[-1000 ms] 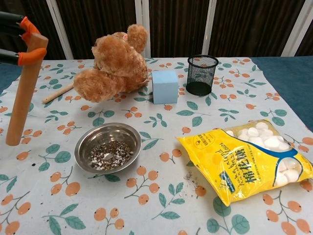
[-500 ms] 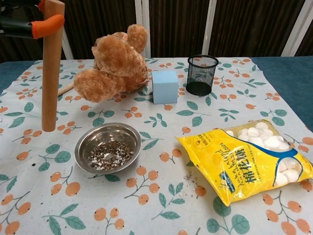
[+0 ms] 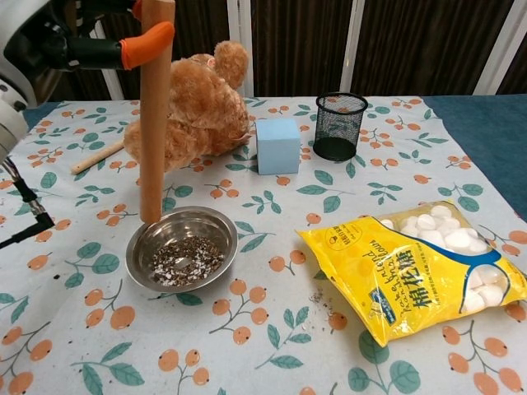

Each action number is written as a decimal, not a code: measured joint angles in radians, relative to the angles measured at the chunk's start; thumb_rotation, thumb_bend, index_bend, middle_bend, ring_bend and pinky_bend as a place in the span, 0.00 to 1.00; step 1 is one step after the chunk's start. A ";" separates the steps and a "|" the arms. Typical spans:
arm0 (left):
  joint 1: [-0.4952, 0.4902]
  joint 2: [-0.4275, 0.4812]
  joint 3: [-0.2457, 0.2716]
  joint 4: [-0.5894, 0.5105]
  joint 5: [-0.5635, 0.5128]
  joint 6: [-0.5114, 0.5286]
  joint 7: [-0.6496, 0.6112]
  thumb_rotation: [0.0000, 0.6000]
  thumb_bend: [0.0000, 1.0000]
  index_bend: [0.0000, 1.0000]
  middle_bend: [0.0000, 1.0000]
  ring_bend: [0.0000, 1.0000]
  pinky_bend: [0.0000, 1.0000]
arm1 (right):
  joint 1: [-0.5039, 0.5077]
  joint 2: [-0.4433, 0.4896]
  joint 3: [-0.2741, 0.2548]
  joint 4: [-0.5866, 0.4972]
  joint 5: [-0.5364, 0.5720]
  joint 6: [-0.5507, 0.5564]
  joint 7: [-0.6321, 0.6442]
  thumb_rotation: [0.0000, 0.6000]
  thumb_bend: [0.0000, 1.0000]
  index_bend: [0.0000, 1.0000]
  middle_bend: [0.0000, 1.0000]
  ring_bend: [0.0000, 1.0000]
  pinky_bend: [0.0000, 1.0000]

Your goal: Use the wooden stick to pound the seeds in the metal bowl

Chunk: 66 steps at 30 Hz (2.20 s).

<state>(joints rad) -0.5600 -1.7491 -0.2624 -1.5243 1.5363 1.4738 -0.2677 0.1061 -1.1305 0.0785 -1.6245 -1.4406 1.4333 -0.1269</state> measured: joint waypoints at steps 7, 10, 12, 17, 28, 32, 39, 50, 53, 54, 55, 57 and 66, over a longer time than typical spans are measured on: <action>-0.034 -0.078 0.006 0.109 0.035 0.007 -0.076 1.00 0.88 0.60 0.67 0.16 0.03 | -0.001 -0.001 -0.001 0.002 -0.002 0.001 0.003 1.00 0.51 0.00 0.00 0.00 0.00; -0.040 -0.100 0.009 0.128 0.040 0.012 -0.094 1.00 0.88 0.60 0.67 0.16 0.03 | -0.001 -0.001 -0.001 0.003 -0.001 0.001 0.003 1.00 0.51 0.00 0.00 0.00 0.00; -0.043 -0.108 0.012 0.136 0.045 0.016 -0.099 1.00 0.88 0.60 0.67 0.16 0.03 | -0.001 -0.001 -0.001 0.003 -0.002 0.001 0.003 1.00 0.51 0.00 0.00 0.00 0.00; -0.048 -0.125 0.024 0.158 0.058 0.020 -0.113 1.00 0.88 0.60 0.67 0.16 0.03 | 0.000 -0.001 -0.001 0.002 -0.001 0.000 0.002 1.00 0.51 0.00 0.00 0.00 0.00; -0.049 -0.167 0.050 0.238 0.100 0.065 -0.167 1.00 0.88 0.60 0.67 0.16 0.03 | -0.001 -0.002 -0.001 0.002 0.000 0.001 0.003 1.00 0.51 0.00 0.00 0.00 0.00; -0.044 -0.182 0.061 0.275 0.105 0.078 -0.194 1.00 0.88 0.60 0.67 0.16 0.03 | -0.001 -0.001 0.000 0.002 0.001 -0.001 0.003 1.00 0.51 0.00 0.00 0.00 0.00; -0.036 -0.207 0.081 0.331 0.106 0.087 -0.236 1.00 0.88 0.60 0.67 0.16 0.03 | -0.001 -0.002 0.000 0.002 0.002 0.000 0.001 1.00 0.51 0.00 0.00 0.00 0.00; -0.014 -0.233 0.110 0.400 0.099 0.095 -0.278 1.00 0.88 0.60 0.67 0.16 0.03 | 0.000 -0.003 0.002 0.001 0.004 0.001 -0.002 1.00 0.51 0.00 0.00 0.00 0.00; -0.010 -0.236 0.113 0.406 0.099 0.097 -0.284 1.00 0.88 0.60 0.67 0.16 0.03 | -0.001 -0.003 0.001 0.001 0.004 0.001 -0.001 1.00 0.51 0.00 0.00 0.00 0.00; -0.010 -0.237 0.114 0.407 0.100 0.098 -0.284 1.00 0.88 0.60 0.67 0.16 0.03 | -0.001 -0.003 0.001 0.001 0.003 0.001 -0.001 1.00 0.51 0.00 0.00 0.00 0.00; -0.010 -0.238 0.115 0.407 0.102 0.100 -0.285 1.00 0.88 0.60 0.67 0.16 0.03 | -0.001 -0.003 0.001 0.001 0.003 0.002 -0.001 1.00 0.51 0.00 0.00 0.00 0.00; -0.012 -0.238 0.114 0.405 0.105 0.101 -0.286 1.00 0.88 0.60 0.67 0.16 0.03 | -0.002 -0.003 0.001 0.001 0.003 0.002 -0.001 1.00 0.51 0.00 0.00 0.00 0.00; -0.042 -0.221 0.082 0.350 0.129 0.112 -0.260 1.00 0.88 0.60 0.67 0.16 0.03 | -0.002 -0.003 0.001 0.001 0.003 0.002 0.002 1.00 0.51 0.00 0.00 0.00 0.00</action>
<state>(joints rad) -0.6025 -1.9696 -0.1800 -1.1739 1.6656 1.5858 -0.5274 0.1040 -1.1335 0.0795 -1.6232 -1.4378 1.4358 -0.1250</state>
